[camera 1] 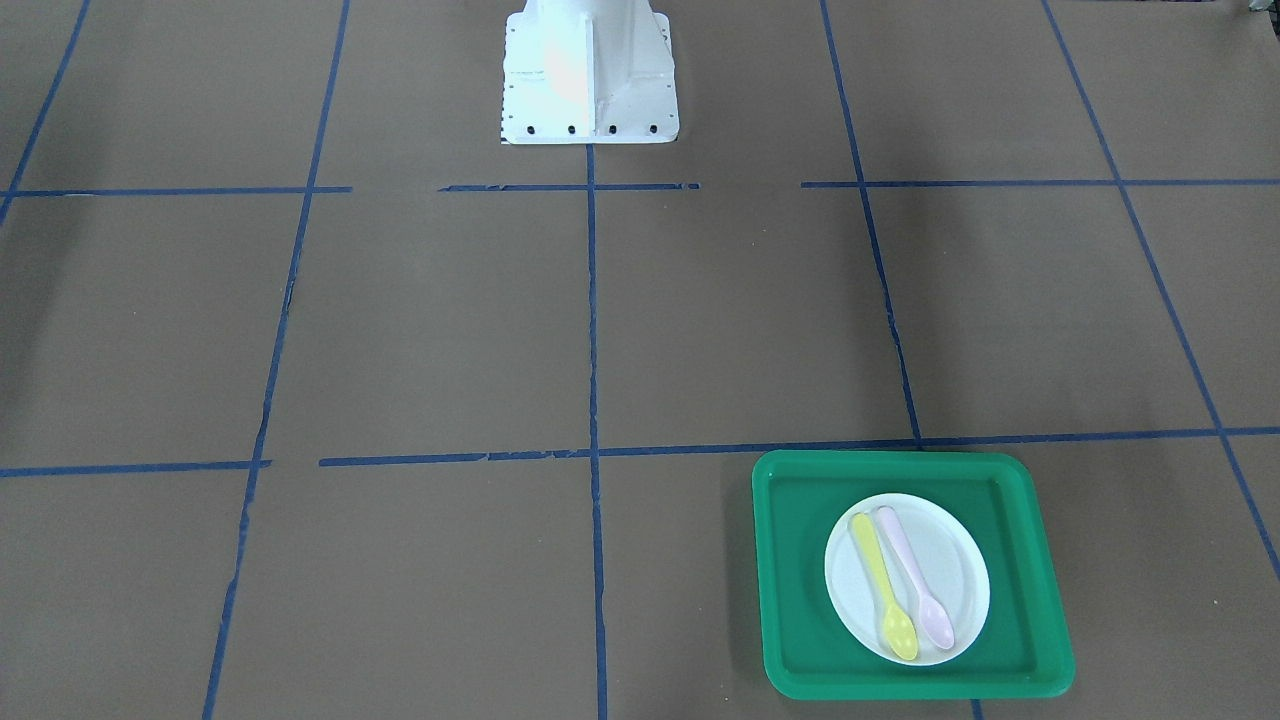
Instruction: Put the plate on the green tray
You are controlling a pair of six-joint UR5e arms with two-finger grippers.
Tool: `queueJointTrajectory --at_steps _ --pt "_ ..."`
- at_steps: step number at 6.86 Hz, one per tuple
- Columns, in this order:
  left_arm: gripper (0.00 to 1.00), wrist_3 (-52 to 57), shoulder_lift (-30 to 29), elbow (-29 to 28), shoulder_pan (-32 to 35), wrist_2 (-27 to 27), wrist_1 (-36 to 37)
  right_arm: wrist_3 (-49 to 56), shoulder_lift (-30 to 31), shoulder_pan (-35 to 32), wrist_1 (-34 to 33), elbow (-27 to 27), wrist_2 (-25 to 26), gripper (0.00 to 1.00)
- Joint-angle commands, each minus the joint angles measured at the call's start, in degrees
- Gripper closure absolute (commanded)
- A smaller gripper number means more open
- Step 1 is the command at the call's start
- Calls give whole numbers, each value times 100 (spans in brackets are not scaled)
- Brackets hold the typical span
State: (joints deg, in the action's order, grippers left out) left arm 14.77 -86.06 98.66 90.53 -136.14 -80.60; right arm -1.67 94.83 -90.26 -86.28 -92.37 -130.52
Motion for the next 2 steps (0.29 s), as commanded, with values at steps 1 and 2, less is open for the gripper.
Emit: queueJointTrajectory --at_steps 1,2 --pt "0 0 1 4 0 9 0 0 0 0 -3 0 0 0" --pt "0 0 1 22 0 9 0 0 0 0 6 0 0 0"
